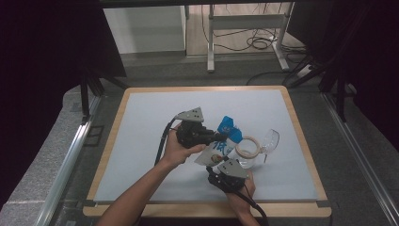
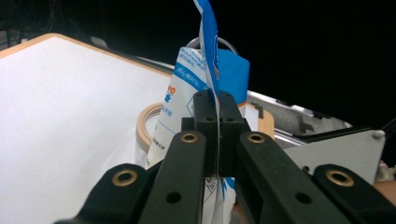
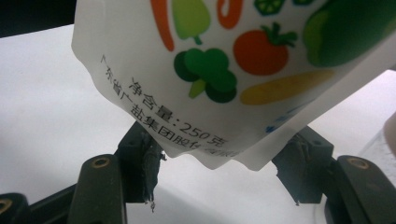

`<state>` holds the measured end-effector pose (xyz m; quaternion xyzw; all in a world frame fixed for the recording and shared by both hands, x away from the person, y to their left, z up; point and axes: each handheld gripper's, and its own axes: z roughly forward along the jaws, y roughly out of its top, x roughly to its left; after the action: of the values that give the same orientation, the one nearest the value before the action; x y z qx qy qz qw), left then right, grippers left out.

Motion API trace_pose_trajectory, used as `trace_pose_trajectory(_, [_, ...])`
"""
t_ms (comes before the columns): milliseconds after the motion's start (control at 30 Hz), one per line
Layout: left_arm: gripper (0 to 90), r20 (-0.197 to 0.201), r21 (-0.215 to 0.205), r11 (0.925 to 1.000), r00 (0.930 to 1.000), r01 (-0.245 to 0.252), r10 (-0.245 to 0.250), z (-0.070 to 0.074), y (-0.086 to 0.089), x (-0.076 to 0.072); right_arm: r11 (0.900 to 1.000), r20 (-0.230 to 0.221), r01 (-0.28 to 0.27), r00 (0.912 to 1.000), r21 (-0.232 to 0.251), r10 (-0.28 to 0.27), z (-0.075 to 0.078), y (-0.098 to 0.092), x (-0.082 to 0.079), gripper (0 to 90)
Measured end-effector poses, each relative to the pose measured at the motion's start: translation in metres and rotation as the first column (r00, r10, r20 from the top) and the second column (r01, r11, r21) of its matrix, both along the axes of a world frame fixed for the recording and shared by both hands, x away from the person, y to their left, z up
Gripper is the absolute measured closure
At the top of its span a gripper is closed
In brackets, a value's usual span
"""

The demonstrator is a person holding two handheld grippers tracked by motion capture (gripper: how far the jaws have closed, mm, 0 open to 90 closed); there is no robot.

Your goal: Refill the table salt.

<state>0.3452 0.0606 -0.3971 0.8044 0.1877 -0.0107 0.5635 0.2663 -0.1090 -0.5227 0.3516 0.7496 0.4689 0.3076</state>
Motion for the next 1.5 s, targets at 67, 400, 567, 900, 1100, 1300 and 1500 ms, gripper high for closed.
trace_pose_trajectory(67, [90.0, -0.005, 0.003, 1.0, 1.0, -0.001, 0.001, -0.001, -0.002, 0.002, 1.0, -0.003, 0.004, 1.0, -0.002, -0.004, -0.001, 0.001, 0.0, 38.6])
trace_pose_trajectory(400, [90.0, -0.017, 0.024, 0.9997, 0.9999, 0.001, -0.001, -0.003, -0.011, 0.008, 0.999, 0.0, 0.033, 0.9994, -0.021, -0.033, -0.003, 0.003, 0.001, 41.2])
trace_pose_trajectory(567, [90.0, -0.026, 0.036, 0.9993, 0.9996, -0.005, 0.006, -0.005, -0.014, 0.012, 0.999, -0.026, 0.034, 0.9991, 0.003, -0.034, -0.005, 0.003, 0.002, 41.7])
trace_pose_trajectory(900, [90.0, -0.034, 0.069, 0.9976, 0.9994, 0.004, -0.002, -0.007, -0.023, 0.018, 0.999, -0.07, 0.034, 0.9971, 0.042, -0.031, -0.007, 0.004, 0.005, 41.7])
trace_pose_trajectory(1100, [90.0, -0.039, 0.079, 0.9967, 0.9992, 0.015, -0.012, -0.008, -0.027, 0.02, 0.998, -0.069, 0.04, 0.9969, 0.05, -0.037, -0.008, 0.003, 0.006, 41.7])
trace_pose_trajectory(1300, [90.0, -0.042, 0.108, 0.9937, 0.9988, 0.029, -0.025, -0.007, -0.032, 0.022, 0.995, -0.087, 0.062, 0.9947, 0.078, -0.055, -0.01, 0.002, 0.005, 41.8])
trace_pose_trajectory(1500, [90.0, -0.052, 0.115, 0.9922, 0.9977, 0.048, -0.043, -0.006, -0.036, 0.026, 0.992, -0.095, 0.082, 0.9928, 0.097, -0.073, -0.01, 0.002, 0.005, 41.7])
